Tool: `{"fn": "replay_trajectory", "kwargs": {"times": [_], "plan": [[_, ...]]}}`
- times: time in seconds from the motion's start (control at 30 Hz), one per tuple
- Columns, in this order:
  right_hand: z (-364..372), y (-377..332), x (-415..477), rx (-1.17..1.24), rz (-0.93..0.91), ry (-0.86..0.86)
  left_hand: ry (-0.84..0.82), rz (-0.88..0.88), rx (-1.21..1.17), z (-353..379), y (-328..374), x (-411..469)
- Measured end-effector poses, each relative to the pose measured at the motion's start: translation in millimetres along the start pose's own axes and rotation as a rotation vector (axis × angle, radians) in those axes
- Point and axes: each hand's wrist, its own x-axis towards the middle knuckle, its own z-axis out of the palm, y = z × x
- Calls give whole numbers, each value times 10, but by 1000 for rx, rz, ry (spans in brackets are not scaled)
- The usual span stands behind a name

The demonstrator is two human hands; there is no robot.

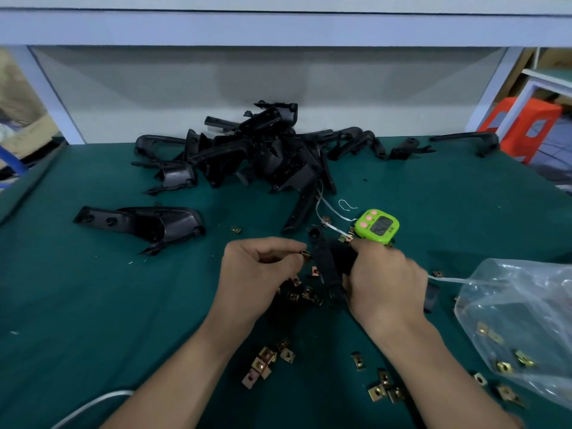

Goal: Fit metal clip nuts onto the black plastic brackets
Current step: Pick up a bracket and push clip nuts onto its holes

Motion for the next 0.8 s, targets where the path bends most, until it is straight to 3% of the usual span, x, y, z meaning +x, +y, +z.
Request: {"fn": "replay_trajectory", "kwargs": {"times": [0.53, 0.8], "plan": [[-52, -20, -7, -52, 18, 6, -8, -186, -315, -15, 43, -11], [-88, -48, -18, -30, -7, 48, -66, -192, -271, 22, 45, -27]]}}
